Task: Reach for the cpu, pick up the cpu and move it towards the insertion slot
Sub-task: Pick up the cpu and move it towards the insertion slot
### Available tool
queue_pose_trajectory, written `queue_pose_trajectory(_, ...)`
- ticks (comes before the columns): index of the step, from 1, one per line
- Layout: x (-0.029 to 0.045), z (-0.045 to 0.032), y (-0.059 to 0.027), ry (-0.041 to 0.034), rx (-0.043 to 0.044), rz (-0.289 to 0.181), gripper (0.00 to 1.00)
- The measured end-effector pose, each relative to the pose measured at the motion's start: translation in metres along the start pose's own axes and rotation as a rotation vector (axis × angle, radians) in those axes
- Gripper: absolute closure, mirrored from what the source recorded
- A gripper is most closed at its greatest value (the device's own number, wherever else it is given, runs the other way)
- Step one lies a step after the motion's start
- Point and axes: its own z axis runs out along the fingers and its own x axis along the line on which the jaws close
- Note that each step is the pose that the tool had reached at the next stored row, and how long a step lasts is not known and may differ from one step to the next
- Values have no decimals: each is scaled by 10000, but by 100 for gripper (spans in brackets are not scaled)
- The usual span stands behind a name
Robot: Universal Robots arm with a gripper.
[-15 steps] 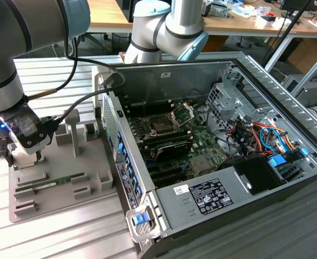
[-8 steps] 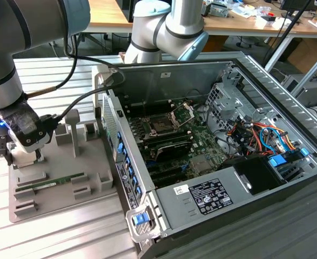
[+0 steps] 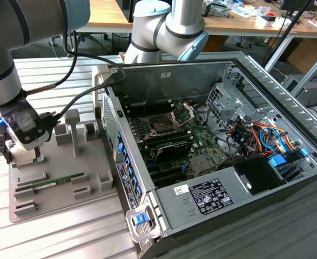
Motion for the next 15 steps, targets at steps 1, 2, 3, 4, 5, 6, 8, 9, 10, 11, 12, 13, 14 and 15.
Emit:
queue_pose_trajectory(1,0,-6,0,0,0,0,45)
queue_pose_trajectory(2,0,-13,0,0,0,0,45)
queue_pose_trajectory(3,0,-21,1,-1,0,0,45)
queue_pose_trajectory(4,0,-34,1,0,0,0,45)
queue_pose_trajectory(5,0,-40,1,0,0,0,45)
queue_pose_trajectory(6,0,-44,1,0,-1,0,45)
queue_pose_trajectory(8,1,-62,2,0,0,0,45)
queue_pose_trajectory(9,1,-70,2,0,0,0,45)
queue_pose_trajectory(10,1,-74,2,0,0,0,45)
queue_pose_trajectory(11,1,-78,3,-1,0,0,45)
queue_pose_trajectory(12,1,-85,3,1,0,0,45)
queue_pose_trajectory(13,1,-88,3,0,0,0,45)
queue_pose_trajectory(14,1,-92,3,-1,0,0,45)
queue_pose_trajectory(15,1,-96,3,-1,-1,0,45)
